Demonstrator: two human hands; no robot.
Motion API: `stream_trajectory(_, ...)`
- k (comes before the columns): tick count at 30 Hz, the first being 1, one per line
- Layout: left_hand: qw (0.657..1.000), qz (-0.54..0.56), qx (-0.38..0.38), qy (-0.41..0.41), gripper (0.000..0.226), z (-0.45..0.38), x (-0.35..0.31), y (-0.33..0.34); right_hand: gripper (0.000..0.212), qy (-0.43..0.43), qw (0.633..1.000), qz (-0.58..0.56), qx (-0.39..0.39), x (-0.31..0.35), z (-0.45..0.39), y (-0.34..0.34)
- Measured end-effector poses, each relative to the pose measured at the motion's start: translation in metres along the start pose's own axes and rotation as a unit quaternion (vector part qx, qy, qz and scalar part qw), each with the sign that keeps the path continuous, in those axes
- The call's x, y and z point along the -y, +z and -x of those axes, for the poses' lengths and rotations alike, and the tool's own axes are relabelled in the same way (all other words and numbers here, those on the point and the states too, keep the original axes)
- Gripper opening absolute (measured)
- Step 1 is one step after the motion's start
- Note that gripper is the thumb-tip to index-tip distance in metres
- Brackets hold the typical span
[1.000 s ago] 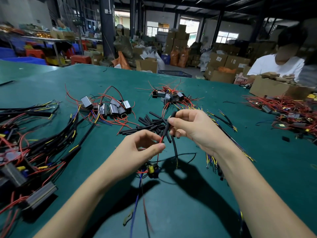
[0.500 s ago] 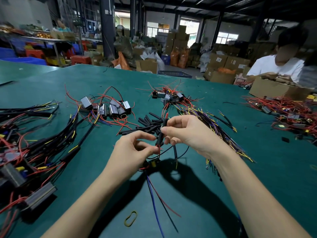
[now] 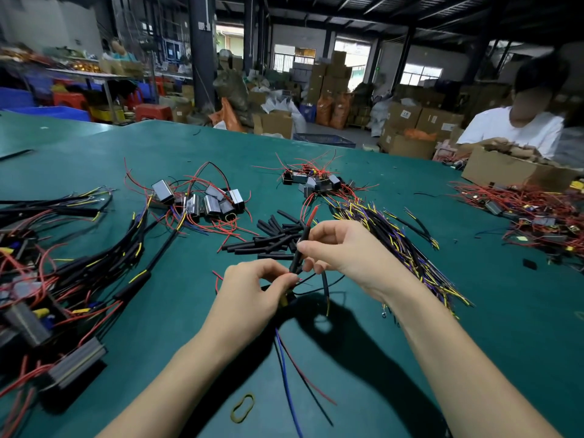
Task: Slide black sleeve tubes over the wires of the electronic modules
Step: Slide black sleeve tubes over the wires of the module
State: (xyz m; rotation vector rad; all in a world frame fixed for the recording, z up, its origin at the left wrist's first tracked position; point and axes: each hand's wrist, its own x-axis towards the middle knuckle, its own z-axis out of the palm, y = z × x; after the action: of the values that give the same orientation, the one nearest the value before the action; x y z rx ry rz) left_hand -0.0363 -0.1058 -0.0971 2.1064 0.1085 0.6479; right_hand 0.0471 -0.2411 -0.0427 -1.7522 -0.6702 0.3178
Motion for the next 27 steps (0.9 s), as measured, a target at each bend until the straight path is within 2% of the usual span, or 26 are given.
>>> stream_trajectory(7,1.000,-0.029,0.005,0.010,0.027,0.003,0.005,0.007,0.005,0.046,0.998,0.026,0.040,-0.002,0.001,-0.007)
stream_trajectory(11,0.998,-0.053,0.016,0.017,0.026,0.000,0.007,0.005,0.010,0.038,0.998,-0.052,-0.013,0.003,-0.001,-0.011)
stream_trajectory(15,0.999,-0.041,0.022,0.028,0.010,0.002,0.002,0.004,0.008,0.005,0.997,-0.072,-0.038,0.005,0.000,-0.007)
stream_trajectory(17,1.000,0.005,0.009,0.026,0.037,0.003,-0.003,0.002,0.011,-0.001,0.997,-0.072,-0.032,0.005,0.001,-0.003)
stream_trajectory(18,0.999,0.031,0.002,0.028,0.042,0.003,-0.007,0.001,0.012,-0.005,0.997,-0.070,-0.029,0.005,0.001,-0.001)
stream_trajectory(19,0.998,0.056,-0.004,0.031,0.039,0.003,-0.010,0.001,0.013,-0.010,0.997,-0.068,-0.027,0.006,0.002,0.001)
stream_trajectory(22,0.996,0.079,-0.030,0.036,0.004,0.002,-0.013,0.001,0.013,-0.033,0.997,-0.067,-0.038,0.007,0.001,0.001)
stream_trajectory(27,0.999,0.035,0.004,0.026,0.007,0.000,-0.008,0.000,0.018,-0.063,0.991,-0.069,-0.092,0.007,0.000,0.001)
